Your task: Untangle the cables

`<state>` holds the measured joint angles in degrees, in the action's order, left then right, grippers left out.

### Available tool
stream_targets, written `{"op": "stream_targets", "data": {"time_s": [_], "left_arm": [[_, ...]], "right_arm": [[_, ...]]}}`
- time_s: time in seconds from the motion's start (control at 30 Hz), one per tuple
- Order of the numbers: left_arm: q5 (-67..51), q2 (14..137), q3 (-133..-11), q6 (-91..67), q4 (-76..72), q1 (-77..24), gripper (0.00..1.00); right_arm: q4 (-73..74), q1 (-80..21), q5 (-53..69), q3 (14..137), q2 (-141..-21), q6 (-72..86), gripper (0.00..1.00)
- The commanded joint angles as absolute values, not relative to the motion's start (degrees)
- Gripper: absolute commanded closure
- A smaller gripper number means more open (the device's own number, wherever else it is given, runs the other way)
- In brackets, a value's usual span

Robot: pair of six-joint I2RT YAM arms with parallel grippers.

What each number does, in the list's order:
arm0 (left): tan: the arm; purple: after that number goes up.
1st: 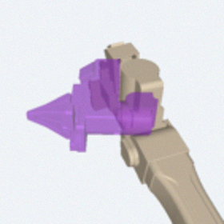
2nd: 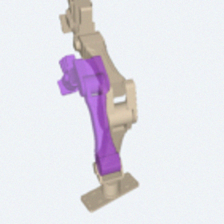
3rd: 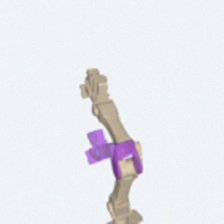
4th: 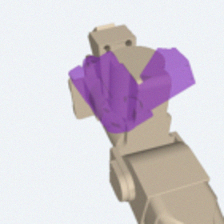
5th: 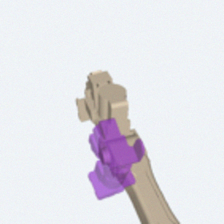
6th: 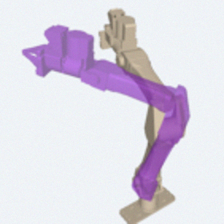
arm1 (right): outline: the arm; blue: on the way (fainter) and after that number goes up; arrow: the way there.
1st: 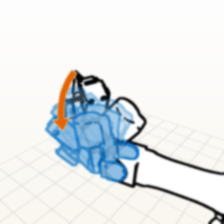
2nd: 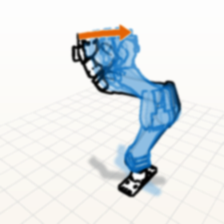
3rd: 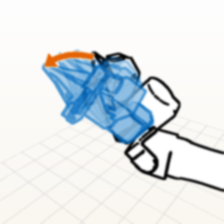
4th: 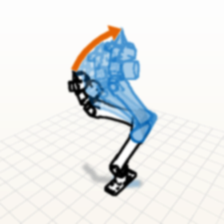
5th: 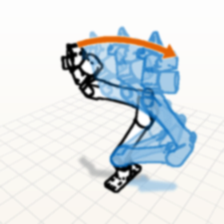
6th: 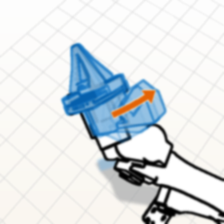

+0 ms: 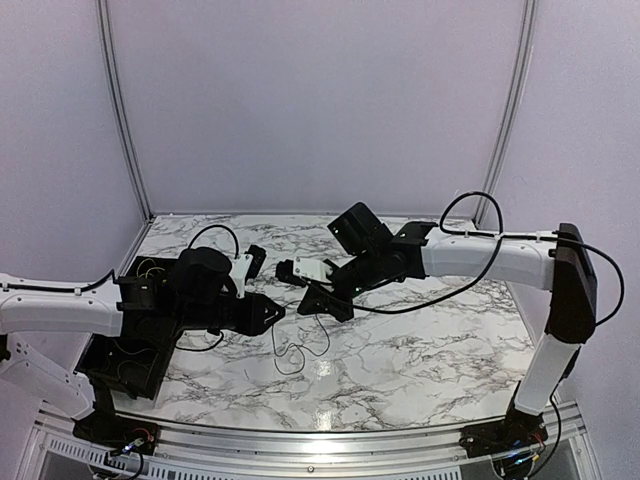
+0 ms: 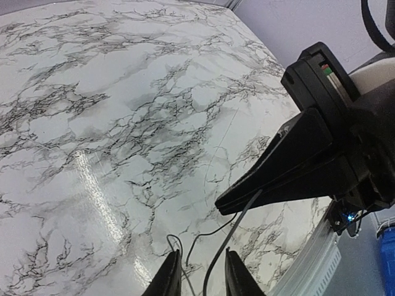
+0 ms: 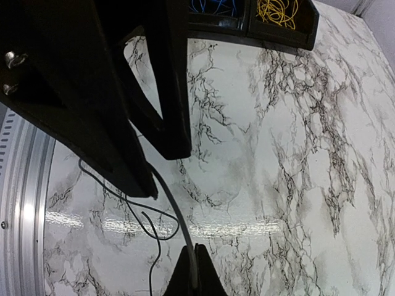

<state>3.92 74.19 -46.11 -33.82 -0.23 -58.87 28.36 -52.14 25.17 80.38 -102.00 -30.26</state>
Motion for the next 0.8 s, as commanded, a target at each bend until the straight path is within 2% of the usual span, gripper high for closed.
{"op": "stream_targets", "data": {"time_s": [0.0, 0.17, 0.47, 0.57, 0.6, 0.67, 0.77], "left_arm": [[1.0, 74.0, -45.3, -32.6, -4.9, -58.9, 0.71], [0.2, 73.9, -44.8, -31.5, -5.8, -58.9, 0.68], [1.0, 73.0, -44.7, -31.3, -5.0, -58.9, 1.00], [4.9, 71.6, -46.1, -32.4, 0.6, -58.9, 1.00], [7.0, 70.8, -46.9, -33.2, 4.0, -58.9, 1.00], [11.9, 68.4, -48.3, -34.6, 11.1, -58.9, 1.00], [18.9, 63.7, -50.4, -37.4, 24.4, -58.9, 1.00]], "right_arm": [[27.3, -51.7, 25.4, 80.5, -101.2, -29.4, 1.00], [27.2, -51.4, 25.6, 80.3, -101.6, -29.4, 1.00], [27.2, -51.1, 26.3, 80.3, -101.7, -29.2, 0.98], [28.3, -50.7, 27.5, 80.8, -101.3, -29.3, 0.70], [28.6, -50.2, 28.1, 80.8, -101.0, -29.4, 0.64], [29.3, -48.8, 29.5, 80.7, -99.9, -29.8, 0.56], [29.5, -45.6, 30.7, 79.8, -98.3, -30.0, 0.53]]}}
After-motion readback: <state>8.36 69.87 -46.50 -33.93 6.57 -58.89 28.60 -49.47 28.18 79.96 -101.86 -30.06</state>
